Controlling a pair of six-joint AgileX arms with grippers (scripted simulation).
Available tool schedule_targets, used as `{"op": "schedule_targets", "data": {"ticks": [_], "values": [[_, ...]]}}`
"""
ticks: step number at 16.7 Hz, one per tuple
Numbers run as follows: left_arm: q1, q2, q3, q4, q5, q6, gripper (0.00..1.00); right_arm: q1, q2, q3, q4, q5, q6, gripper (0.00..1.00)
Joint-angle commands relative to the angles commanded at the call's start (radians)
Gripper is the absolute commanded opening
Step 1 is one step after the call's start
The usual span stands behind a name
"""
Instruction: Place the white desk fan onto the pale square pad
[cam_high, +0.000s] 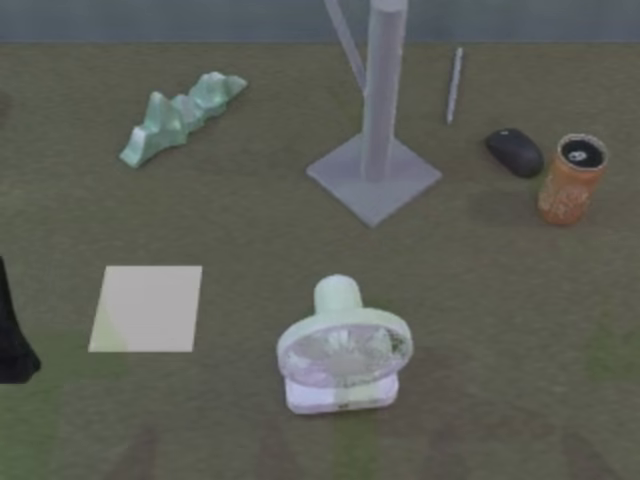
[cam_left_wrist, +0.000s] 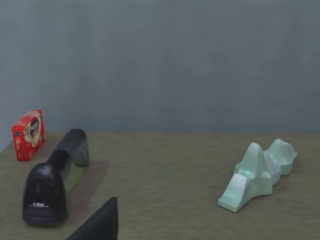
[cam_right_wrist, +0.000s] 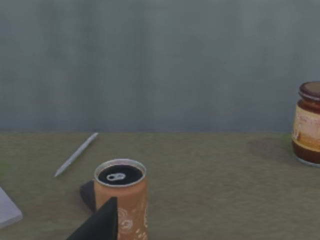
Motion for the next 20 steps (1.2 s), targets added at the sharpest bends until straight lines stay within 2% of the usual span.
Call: {"op": "schedule_targets", "data": {"ticks": [4, 8, 20], "values": [[-0.019, 0.031, 0.029, -0.029, 0.001, 0.013, 1.0, 0.0, 0.0, 0.0, 0.0, 0.0, 0.0, 1.0], [-0.116, 0.219, 0.213, -0.191, 0.003, 0.08, 1.0, 0.0, 0.0, 0.0, 0.0, 0.0, 0.0, 1.0], [-0.606, 1.355, 1.278, -1.001, 0.0, 0.42, 1.0, 0.0, 0.0, 0.0, 0.0, 0.0, 0.0, 1.0]]}}
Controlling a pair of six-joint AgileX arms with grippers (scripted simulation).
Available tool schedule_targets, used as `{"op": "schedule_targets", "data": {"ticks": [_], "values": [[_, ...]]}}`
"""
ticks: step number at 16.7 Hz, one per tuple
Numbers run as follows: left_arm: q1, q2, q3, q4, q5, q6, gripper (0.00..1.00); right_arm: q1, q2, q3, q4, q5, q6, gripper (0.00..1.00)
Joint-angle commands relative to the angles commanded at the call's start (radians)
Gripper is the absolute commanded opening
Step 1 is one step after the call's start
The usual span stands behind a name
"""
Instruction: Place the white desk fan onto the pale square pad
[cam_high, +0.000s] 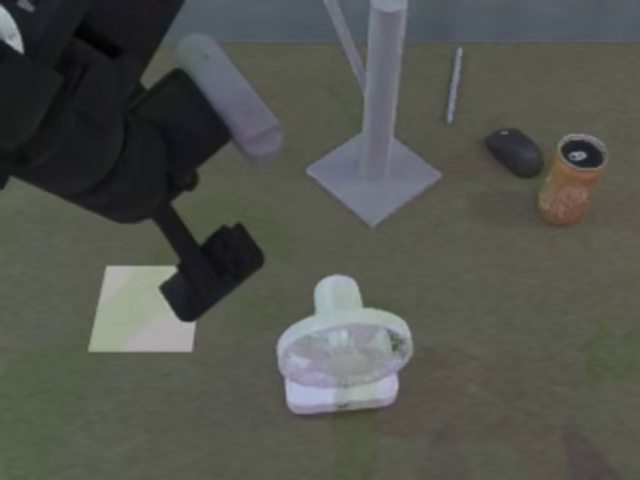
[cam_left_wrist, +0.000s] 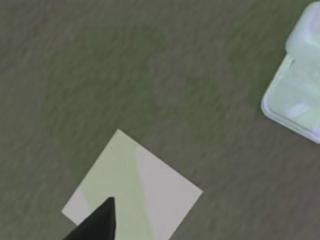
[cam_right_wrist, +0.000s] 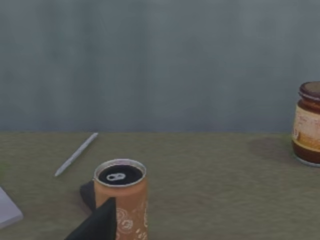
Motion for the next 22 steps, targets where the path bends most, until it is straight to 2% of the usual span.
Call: {"op": "schedule_targets", "data": {"ticks": [5, 10, 16, 22], "values": [[-0.172, 0.401, 0.375, -0.284, 0.001, 0.119, 1.0, 0.0, 0.0, 0.0, 0.0, 0.0, 0.0, 1.0], [-0.259, 0.599, 0.548, -0.433, 0.002, 0.18, 1.0, 0.0, 0.0, 0.0, 0.0, 0.0, 0.0, 1.0], [-0.26, 0.606, 0.548, -0.434, 0.002, 0.183, 1.0, 0.0, 0.0, 0.0, 0.0, 0.0, 0.0, 1.0], [-0.261, 0.605, 0.379, -0.266, 0.002, 0.185, 1.0, 0.0, 0.0, 0.0, 0.0, 0.0, 0.0, 1.0]]}}
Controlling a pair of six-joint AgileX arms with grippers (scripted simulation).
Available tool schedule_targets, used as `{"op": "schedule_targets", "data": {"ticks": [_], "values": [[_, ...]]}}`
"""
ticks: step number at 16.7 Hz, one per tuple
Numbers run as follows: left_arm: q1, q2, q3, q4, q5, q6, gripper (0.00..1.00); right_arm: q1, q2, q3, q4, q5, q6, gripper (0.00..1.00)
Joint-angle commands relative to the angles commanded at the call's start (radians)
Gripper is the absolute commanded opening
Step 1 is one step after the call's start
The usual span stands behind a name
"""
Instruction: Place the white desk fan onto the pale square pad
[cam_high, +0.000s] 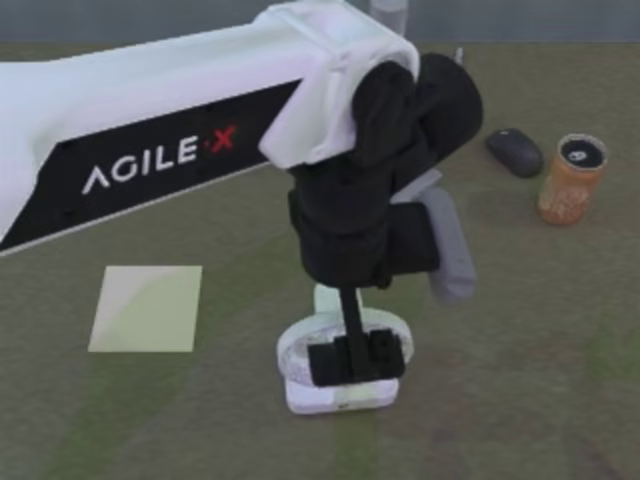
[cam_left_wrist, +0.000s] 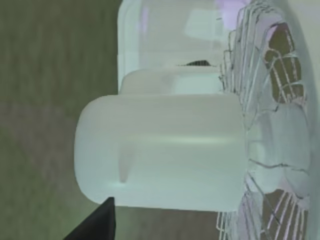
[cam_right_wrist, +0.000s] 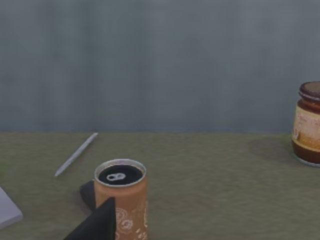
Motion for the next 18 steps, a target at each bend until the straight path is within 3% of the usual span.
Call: {"op": "schedule_targets", "data": {"ticks": [5, 18], "values": [[0.0, 0.001, -0.025, 0.025, 0.0, 0.0, 1.0, 0.0, 0.0, 0.0, 0.0, 0.0, 0.0, 1.0], [0.0, 0.001, -0.025, 0.025, 0.0, 0.0, 0.02, 0.0, 0.0, 0.0, 0.0, 0.0, 0.0, 1.0]]}}
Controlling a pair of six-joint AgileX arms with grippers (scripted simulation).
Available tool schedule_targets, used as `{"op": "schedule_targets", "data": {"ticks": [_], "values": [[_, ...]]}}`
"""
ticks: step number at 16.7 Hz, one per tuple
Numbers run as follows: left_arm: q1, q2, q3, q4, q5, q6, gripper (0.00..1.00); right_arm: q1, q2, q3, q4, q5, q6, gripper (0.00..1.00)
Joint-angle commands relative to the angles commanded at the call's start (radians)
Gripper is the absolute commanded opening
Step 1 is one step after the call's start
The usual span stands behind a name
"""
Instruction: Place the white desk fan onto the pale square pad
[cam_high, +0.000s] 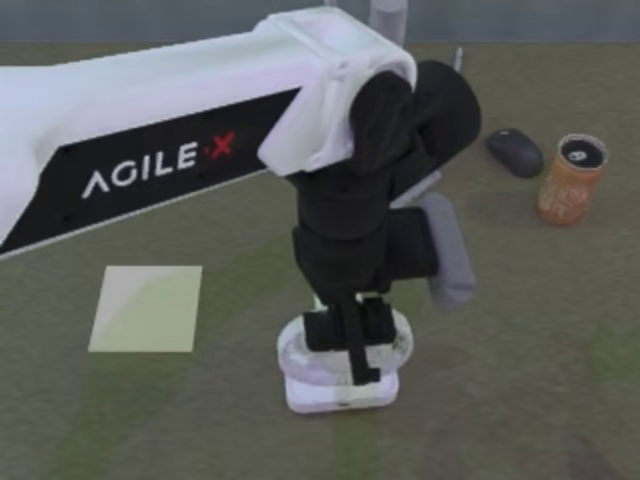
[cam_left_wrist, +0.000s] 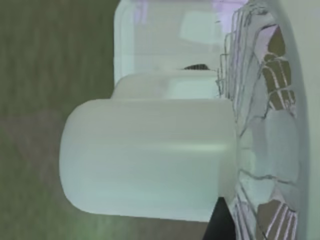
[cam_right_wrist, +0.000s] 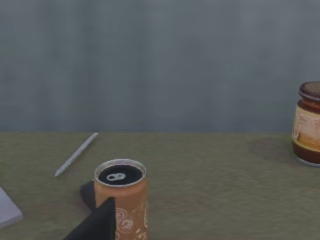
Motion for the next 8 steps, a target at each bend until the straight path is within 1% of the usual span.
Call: {"op": "schedule_targets", "data": {"ticks": [1, 8], "values": [[0.0, 0.0, 0.0, 0.0, 0.0, 0.0, 0.0, 0.0, 0.0, 0.0, 0.0, 0.0, 0.0, 1.0], [0.0, 0.0, 0.0, 0.0, 0.0, 0.0, 0.0, 0.0, 0.0, 0.0, 0.0, 0.0, 0.0, 1.0]]}}
